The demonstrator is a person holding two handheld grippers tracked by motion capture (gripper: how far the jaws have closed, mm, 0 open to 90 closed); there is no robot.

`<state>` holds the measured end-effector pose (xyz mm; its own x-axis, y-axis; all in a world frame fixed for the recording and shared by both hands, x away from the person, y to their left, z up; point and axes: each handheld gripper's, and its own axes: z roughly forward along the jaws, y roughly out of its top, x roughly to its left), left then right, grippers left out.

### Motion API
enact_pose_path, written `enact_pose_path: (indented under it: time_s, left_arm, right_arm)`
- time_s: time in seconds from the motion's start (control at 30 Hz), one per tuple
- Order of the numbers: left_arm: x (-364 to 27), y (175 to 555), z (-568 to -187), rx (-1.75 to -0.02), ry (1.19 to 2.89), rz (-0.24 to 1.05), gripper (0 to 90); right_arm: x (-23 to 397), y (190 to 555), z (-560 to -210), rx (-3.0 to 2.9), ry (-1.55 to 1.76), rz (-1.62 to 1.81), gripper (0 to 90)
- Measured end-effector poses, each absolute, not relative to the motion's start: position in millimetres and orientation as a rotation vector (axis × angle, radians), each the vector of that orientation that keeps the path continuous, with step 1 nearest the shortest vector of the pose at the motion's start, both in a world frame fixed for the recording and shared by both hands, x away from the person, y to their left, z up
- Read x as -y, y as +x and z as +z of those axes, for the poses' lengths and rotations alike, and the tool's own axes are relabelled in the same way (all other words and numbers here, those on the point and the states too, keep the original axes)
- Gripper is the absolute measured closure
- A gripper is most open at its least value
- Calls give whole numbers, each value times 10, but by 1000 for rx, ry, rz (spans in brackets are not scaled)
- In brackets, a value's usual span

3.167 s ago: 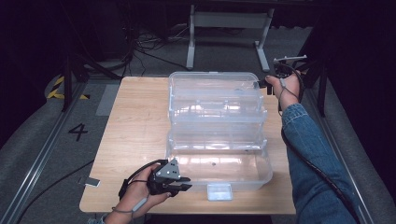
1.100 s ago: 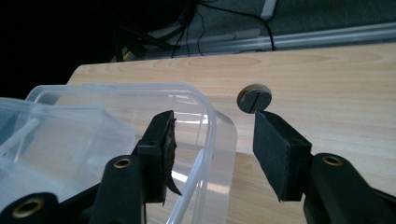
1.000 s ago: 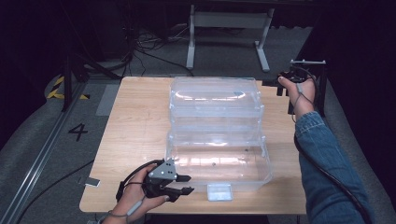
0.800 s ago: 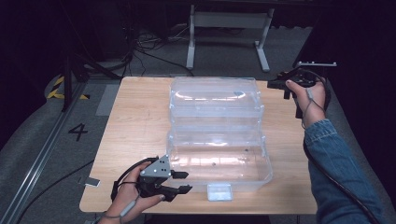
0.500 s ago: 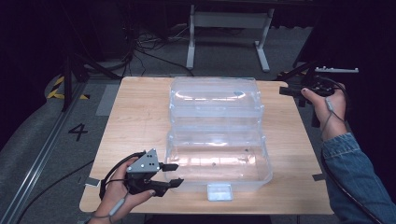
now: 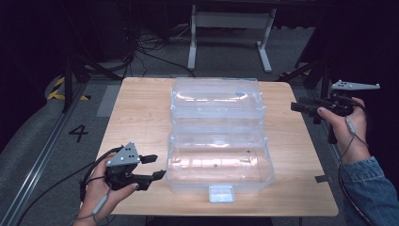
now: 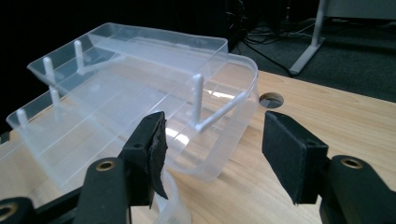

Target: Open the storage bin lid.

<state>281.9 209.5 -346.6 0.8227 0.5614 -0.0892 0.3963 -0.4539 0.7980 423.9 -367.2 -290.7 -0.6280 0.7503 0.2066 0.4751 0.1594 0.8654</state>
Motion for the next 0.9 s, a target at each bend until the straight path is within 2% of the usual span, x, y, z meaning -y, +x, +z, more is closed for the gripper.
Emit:
enact_pose_path:
  time_s: [0.17,0.53,0.9]
  left_arm:
    - [-2272,2849,-3476,-780,2084,293,385]
    - [-2512,2945,-3622,-882,2028,394,316]
    - [-2746,2994,-3906,-992,1976,415,308]
  right_arm:
    - [3702,4055,-2979,-2186,1117,1445,396]
    - [3695,3700,-3373,-2215,1026,1448,385]
    - [3599,3478,-3893,-2248,995,1439,361]
